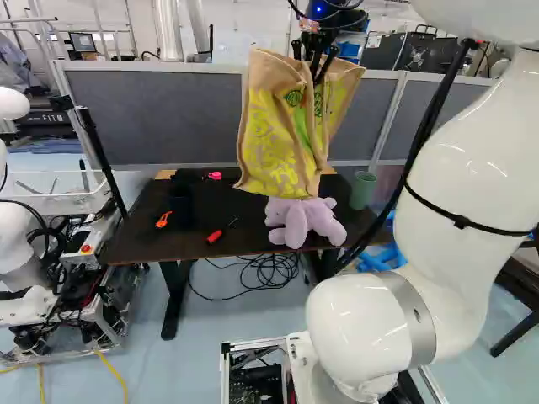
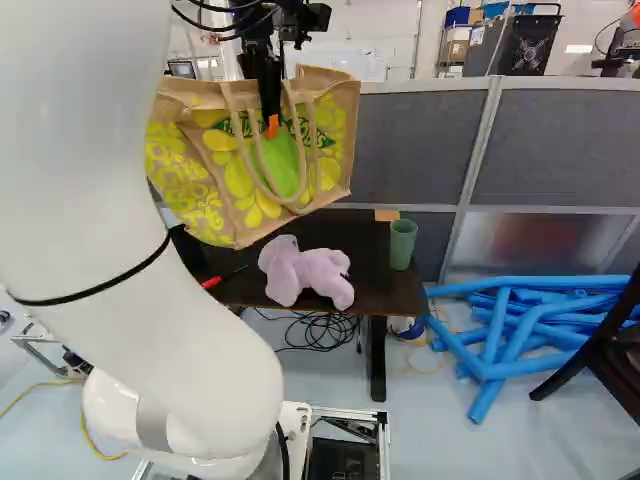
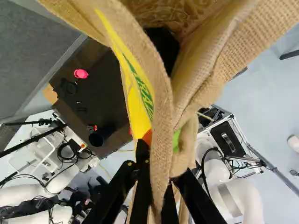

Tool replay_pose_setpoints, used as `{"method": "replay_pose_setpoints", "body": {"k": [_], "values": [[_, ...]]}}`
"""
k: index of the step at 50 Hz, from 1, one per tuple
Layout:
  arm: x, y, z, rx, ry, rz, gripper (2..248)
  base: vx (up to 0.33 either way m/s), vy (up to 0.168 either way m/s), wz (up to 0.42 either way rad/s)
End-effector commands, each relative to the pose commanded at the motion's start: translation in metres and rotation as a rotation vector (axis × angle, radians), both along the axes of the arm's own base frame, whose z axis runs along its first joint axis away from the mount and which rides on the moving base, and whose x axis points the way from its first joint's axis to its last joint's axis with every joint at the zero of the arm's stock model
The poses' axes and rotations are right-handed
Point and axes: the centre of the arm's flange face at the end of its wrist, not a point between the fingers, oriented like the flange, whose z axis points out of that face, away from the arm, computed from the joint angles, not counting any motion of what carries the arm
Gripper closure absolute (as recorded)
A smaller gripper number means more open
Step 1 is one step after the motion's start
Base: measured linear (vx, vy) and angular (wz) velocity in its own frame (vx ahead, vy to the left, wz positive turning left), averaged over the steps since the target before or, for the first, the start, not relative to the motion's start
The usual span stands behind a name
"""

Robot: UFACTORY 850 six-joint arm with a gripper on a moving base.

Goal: Pick up the bag on the ground and place it on the table

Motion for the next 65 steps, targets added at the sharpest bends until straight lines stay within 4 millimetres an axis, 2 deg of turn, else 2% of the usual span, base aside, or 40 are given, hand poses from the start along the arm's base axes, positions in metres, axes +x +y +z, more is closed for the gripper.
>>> {"method": "replay_pose_setpoints", "body": {"k": [65], "values": [[-0.0001,0.0,0.0,0.081,0.037,-0.677,229,0.0,0.0,0.0]]}}
